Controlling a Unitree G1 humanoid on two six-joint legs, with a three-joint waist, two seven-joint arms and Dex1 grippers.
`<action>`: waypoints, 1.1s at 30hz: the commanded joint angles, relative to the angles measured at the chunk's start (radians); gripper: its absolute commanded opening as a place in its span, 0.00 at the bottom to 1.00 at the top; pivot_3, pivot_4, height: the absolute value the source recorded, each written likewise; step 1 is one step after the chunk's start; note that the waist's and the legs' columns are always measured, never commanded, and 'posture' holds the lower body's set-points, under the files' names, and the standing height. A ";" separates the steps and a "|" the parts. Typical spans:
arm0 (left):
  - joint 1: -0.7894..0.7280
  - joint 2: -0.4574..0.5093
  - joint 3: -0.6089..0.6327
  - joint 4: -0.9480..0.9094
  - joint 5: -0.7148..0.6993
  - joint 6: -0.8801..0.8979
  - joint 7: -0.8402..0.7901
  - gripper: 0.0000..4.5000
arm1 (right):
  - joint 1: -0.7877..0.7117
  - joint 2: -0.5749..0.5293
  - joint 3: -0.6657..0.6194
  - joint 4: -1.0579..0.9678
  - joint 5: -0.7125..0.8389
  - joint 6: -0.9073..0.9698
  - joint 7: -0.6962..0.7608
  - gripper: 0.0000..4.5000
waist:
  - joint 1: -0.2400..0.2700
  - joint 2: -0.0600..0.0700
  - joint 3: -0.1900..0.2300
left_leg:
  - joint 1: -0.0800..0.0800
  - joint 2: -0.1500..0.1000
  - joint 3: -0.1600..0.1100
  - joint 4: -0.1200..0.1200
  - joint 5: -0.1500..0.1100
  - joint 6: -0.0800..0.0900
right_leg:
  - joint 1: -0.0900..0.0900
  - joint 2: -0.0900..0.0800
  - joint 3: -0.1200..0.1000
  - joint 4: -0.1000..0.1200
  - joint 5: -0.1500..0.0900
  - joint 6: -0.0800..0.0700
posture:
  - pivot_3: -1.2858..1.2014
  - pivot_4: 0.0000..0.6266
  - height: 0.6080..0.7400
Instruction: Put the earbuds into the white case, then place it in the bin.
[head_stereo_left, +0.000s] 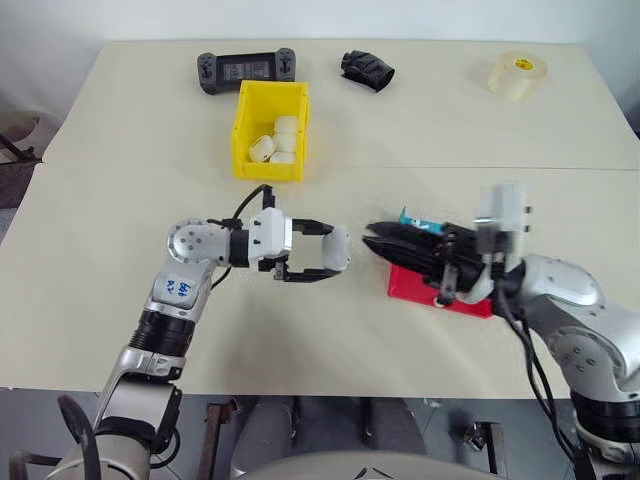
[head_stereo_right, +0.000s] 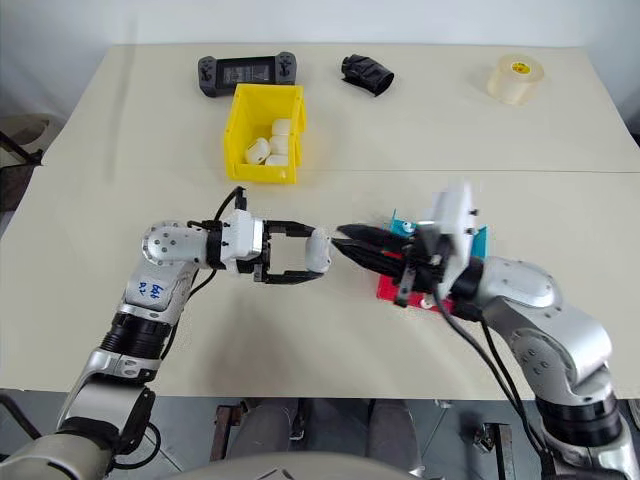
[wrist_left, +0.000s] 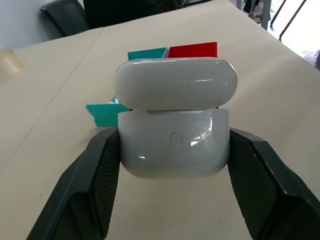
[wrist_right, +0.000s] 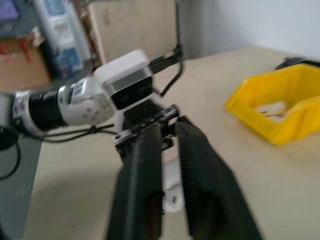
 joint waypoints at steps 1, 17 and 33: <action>0.002 -0.003 -0.009 -0.056 -0.007 0.006 0.011 0.62 | -0.046 0.019 0.074 0.010 -0.079 -0.008 0.022 0.00 | 0.000 0.000 0.000 | 0.000 0.000 0.000 0.000 0.000 0.000 | 0.000 0.000 0.000 0.000 0.000 0.000 | 0.52 0.24 1.00; 0.049 -0.007 0.065 -0.167 -0.117 0.079 0.059 0.62 | 0.041 -0.036 -0.015 0.125 -0.123 -0.001 0.141 0.00 | 0.001 0.000 0.000 | 0.000 0.000 -0.001 0.000 0.000 0.000 | 0.000 0.000 -0.001 0.000 0.000 0.000 | 0.52 0.24 1.00; 0.074 -0.085 0.312 -0.170 -0.109 0.261 0.583 0.62 | 0.296 0.023 -0.301 0.040 -0.077 -0.146 0.137 0.29 | 0.013 -0.001 0.000 | 0.000 0.001 0.000 0.001 0.000 0.000 | 0.001 -0.001 -0.001 0.001 0.000 0.000 | 0.52 0.24 1.00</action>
